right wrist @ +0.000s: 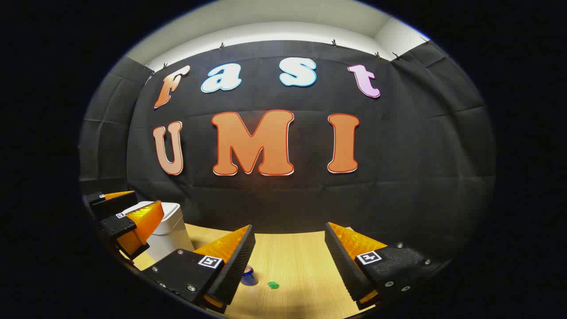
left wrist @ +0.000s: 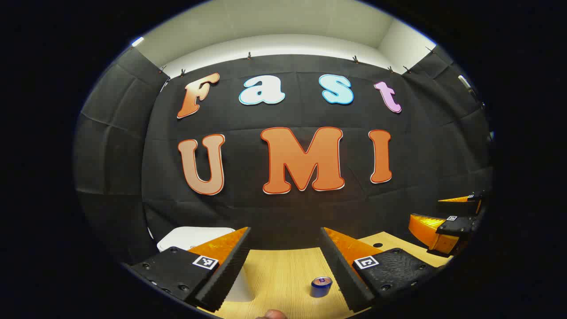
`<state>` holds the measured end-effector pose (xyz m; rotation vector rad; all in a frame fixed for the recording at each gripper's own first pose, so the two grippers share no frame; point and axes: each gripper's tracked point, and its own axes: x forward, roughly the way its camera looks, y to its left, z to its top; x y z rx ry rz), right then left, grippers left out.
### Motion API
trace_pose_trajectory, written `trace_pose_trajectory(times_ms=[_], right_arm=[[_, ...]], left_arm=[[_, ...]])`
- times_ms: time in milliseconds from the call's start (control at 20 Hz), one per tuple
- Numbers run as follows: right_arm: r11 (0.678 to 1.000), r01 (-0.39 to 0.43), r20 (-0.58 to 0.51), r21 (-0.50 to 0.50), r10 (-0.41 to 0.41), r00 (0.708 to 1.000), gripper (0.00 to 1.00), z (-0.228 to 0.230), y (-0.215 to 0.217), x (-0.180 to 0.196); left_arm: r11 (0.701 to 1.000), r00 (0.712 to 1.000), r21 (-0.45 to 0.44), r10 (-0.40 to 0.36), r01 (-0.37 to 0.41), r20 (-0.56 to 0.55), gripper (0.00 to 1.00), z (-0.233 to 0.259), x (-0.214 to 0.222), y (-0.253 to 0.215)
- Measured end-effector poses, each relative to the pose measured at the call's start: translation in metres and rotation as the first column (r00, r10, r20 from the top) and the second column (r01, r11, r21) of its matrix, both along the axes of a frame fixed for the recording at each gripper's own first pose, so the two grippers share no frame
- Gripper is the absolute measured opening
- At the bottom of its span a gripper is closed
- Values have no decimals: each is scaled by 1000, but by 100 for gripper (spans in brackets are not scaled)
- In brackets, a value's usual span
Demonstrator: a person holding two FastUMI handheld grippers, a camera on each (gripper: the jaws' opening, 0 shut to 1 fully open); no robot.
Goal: Press the lid of the desktop garbage bin to open it, pick up the crumpled paper on the desktop and throw it into the bin, then pick up the pop can on the desktop and drop it into the bin, and finally close the garbage bin lid.
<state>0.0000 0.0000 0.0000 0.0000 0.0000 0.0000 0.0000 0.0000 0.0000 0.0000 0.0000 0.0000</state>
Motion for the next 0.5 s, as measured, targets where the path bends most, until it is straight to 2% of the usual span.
trace_pose_trajectory(times_ms=[500], right_arm=[[1000,-3,2,1,3,1000,94,4,-2,-2]], left_arm=[[1000,1000,10,-7,7,-3,95,4,0,-4]])
